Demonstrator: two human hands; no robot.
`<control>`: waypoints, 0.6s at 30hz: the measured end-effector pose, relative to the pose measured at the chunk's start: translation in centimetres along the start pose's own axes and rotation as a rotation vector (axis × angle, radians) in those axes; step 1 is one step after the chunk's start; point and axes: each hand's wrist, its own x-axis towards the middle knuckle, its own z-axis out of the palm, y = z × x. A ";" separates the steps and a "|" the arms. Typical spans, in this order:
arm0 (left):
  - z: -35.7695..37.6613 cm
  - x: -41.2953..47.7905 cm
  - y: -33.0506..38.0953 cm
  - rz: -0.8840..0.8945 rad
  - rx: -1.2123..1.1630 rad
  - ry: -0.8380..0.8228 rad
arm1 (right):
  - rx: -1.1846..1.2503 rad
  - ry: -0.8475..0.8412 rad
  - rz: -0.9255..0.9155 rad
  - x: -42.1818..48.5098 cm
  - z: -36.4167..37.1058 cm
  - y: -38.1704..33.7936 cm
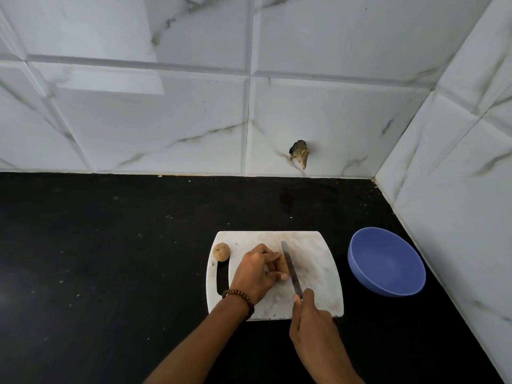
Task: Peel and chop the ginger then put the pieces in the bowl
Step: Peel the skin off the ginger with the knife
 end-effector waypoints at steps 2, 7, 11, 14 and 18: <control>-0.1 0.2 0.1 0.010 0.003 -0.009 | -0.004 -0.017 0.009 0.1 -0.3 -0.3; -0.3 0.6 0.2 0.018 0.019 -0.007 | -0.004 -0.073 0.032 0.5 -1.1 -0.5; -0.2 0.5 0.2 -0.007 -0.010 -0.005 | 0.000 -0.110 0.022 0.9 -1.7 -1.1; -0.1 0.3 0.4 -0.020 -0.038 -0.002 | -0.040 -0.141 0.049 1.2 -1.8 -1.4; -0.4 0.3 0.5 -0.012 -0.051 -0.004 | -0.086 -0.168 0.067 1.5 -1.9 -1.6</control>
